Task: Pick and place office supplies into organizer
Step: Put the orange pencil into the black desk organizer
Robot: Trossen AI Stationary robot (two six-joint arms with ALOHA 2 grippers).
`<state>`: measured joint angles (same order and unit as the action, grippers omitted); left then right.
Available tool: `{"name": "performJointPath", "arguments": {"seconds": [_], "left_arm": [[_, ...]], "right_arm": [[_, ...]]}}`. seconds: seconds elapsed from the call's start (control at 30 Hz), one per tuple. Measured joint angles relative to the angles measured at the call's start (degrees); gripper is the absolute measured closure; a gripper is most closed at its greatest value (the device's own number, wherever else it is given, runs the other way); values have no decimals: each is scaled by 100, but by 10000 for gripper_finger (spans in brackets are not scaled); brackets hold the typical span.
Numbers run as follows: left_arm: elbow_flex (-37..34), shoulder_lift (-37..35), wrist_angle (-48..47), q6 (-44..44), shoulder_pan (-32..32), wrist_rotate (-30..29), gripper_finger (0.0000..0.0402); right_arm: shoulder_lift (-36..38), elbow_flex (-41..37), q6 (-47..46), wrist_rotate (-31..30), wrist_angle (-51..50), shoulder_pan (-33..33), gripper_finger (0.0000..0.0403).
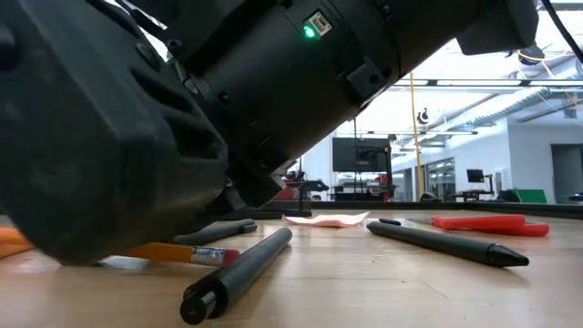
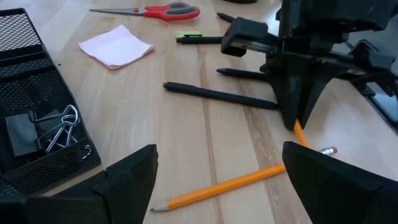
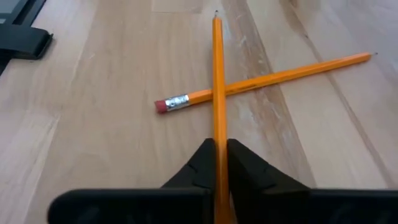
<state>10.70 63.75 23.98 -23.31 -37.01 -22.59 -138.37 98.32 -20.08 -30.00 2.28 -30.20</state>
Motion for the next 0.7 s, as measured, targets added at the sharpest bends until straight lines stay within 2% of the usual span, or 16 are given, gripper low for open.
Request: {"name": "performJointPath", "arguments": {"seconds": [0.2, 0.33, 0.5, 0.7], "left_arm": [[0, 0, 37, -494, 19, 10, 53], [0, 0, 286, -695, 24, 99, 53], [0, 0, 730, -1139, 23, 684, 53], [0, -2, 648, -2549, 22, 1290, 53]], "right_arm": [[-2, -2, -11, -184, -15, 75, 369], [12, -2, 92, -195, -45, 94, 377], [115, -11, 411, -192, -211, 107, 388], [380, -11, 1034, -347, -198, 155, 372]]}}
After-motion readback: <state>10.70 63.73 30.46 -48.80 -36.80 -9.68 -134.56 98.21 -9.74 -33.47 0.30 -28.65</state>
